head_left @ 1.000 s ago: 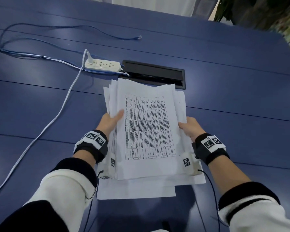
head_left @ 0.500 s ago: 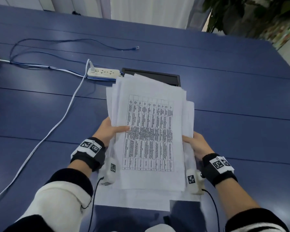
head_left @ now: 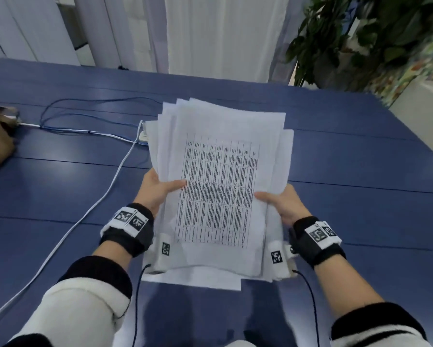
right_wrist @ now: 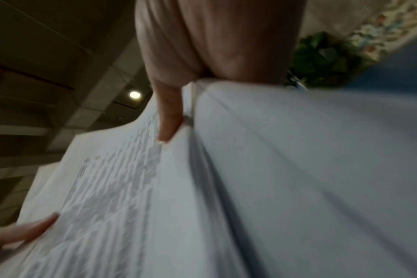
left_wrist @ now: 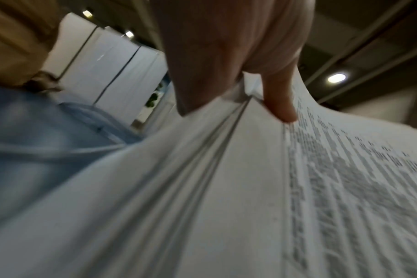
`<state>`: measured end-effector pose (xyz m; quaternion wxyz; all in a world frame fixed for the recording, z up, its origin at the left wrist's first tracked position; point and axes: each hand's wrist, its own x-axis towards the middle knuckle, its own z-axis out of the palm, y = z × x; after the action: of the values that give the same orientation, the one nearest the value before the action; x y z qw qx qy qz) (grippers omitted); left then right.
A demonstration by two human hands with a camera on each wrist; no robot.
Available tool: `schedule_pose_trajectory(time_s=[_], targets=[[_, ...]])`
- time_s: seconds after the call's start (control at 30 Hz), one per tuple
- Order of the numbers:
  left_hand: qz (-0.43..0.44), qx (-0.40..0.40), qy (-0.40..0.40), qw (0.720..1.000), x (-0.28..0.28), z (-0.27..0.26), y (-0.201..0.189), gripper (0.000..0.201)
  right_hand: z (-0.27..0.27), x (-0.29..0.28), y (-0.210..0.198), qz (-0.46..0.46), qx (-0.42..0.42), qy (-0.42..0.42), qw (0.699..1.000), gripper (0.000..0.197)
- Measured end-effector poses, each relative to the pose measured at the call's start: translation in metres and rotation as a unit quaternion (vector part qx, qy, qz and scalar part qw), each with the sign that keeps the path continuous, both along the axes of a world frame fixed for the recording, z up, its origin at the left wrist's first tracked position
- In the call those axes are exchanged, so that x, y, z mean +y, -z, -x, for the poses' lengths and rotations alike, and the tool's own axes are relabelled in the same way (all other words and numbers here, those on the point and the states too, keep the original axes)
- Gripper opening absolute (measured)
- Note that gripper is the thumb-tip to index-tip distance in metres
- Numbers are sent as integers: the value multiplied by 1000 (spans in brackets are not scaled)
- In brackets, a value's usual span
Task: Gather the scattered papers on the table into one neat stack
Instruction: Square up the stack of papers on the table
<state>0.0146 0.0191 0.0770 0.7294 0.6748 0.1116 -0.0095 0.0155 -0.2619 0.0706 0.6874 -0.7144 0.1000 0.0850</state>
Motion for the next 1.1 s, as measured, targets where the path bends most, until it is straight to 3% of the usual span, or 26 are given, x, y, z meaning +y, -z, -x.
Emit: schedule_pose_trajectory(time_s=[0.1, 0.2, 0.27, 0.5, 0.6, 0.73, 0.8, 0.93, 1.1], targets=[[0, -89, -42, 995, -7, -9, -40, 46, -13, -5, -41, 21, -111, 55, 992, 44], [7, -168, -53, 984, -17, -15, -74, 47, -18, -6, -73, 20, -214, 84, 973, 14], [3, -190, -62, 980, -22, -16, -82, 46, -17, -5, -82, 2, -248, 99, 964, 10], [-12, -153, -41, 987, -31, -6, -50, 53, -7, -12, -45, 8, -195, 68, 978, 18], [-11, -161, -37, 986, -34, -7, -53, 44, -12, -13, -50, 11, -192, 52, 980, 23], [31, -178, -49, 982, -37, -12, -64, 52, -21, -16, -63, 4, -200, 49, 979, 26], [38, -187, -48, 980, -43, -15, -70, 47, -25, -12, -63, 8, -200, 36, 979, 27], [47, -209, -47, 976, -57, -18, -78, 42, -30, 9, -51, -38, -202, 95, 974, 17], [-9, -173, -26, 985, -46, -27, -58, 38, -30, 5, -42, -61, -188, 110, 974, 30]])
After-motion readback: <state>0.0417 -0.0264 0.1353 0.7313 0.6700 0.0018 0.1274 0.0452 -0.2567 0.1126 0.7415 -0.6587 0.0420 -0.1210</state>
